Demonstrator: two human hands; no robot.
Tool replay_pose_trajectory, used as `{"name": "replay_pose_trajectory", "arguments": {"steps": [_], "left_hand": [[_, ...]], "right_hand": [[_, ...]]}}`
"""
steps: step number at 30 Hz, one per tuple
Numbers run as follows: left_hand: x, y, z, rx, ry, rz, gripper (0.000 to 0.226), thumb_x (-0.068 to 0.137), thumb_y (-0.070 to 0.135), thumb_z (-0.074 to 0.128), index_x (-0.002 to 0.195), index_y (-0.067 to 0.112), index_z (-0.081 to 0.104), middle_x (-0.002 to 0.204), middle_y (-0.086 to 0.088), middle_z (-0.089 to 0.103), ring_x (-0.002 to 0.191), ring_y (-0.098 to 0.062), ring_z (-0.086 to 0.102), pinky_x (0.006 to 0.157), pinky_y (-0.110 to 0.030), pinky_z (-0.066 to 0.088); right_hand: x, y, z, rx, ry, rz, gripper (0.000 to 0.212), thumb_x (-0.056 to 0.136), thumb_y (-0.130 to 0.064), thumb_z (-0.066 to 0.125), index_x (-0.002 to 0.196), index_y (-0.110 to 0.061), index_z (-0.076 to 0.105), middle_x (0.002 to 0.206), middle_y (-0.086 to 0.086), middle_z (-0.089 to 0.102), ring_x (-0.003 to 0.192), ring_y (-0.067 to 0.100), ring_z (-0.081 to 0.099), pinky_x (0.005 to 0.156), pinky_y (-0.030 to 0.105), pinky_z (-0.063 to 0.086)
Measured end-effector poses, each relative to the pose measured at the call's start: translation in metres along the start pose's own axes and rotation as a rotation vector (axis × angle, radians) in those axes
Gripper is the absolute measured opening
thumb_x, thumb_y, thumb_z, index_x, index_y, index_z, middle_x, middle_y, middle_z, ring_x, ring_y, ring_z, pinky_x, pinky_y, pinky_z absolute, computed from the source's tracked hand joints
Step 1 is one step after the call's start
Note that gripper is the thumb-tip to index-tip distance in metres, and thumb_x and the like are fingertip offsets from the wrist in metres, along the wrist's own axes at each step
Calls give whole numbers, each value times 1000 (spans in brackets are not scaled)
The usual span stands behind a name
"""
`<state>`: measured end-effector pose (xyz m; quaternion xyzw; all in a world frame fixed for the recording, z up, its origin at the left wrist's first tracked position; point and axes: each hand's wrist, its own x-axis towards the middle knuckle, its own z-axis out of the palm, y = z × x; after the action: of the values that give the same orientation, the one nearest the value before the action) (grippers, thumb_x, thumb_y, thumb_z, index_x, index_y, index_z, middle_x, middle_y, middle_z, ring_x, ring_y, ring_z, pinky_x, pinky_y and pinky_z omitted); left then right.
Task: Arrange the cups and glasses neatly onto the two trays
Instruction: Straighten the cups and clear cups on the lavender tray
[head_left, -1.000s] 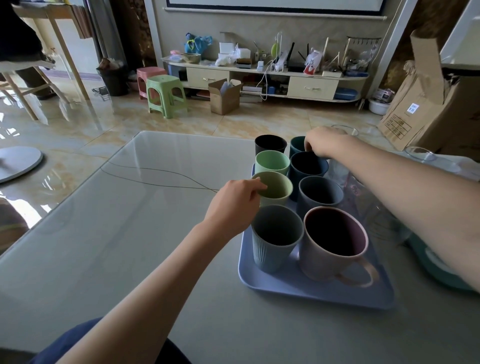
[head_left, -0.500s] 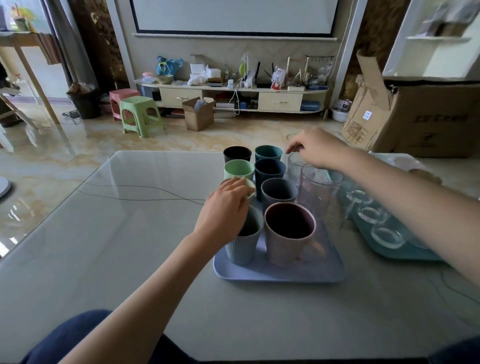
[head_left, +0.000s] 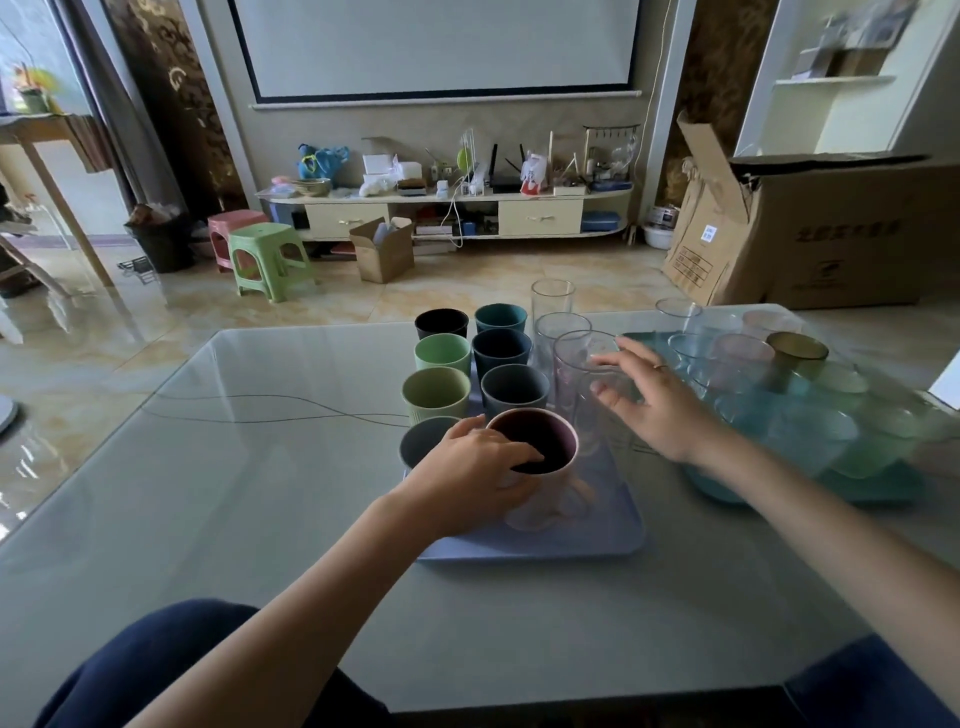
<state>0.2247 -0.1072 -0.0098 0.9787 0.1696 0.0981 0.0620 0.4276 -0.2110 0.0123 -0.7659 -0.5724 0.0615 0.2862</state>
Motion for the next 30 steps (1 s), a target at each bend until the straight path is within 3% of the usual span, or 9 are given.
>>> {"name": "replay_pose_trajectory", "arguments": {"steps": [3,9,17,23,30], "left_hand": [[1,-3,5,70,-38,23,32,93,38,49,123,30,58,121,4,64,118,-18,50,114,-32,16],[7,-13,11,77,-79,41,21,91,38,50,105,30,64,104,8,68,109,-15,53,113,-36,20],[7,-16,13,78,-71,69,13,89,36,52,91,31,63,91,11,68,98,-14,58,107,-36,24],[6,-18,15,84,-38,82,15,86,36,50,88,30,63,84,12,66,92,-12,59,102,-31,24],[7,-19,14,83,-71,77,26,86,45,40,86,30,61,85,11,67,94,-13,58,107,-33,23]], "right_hand": [[-8,4,8,102,62,26,79,73,-76,35,132,-24,47,156,6,18,143,22,21,108,49,36],[-25,19,33,139,173,21,72,78,-34,71,138,-21,33,135,5,37,122,19,43,99,45,45],[-24,20,30,331,175,86,80,72,-23,79,136,-24,32,116,-3,49,103,15,57,91,37,50],[-38,19,21,366,106,103,79,69,-23,81,133,-31,34,119,-3,51,104,14,57,92,41,51],[-41,17,18,371,103,87,79,68,-25,82,131,-33,35,116,-5,50,101,12,57,88,42,53]]}}
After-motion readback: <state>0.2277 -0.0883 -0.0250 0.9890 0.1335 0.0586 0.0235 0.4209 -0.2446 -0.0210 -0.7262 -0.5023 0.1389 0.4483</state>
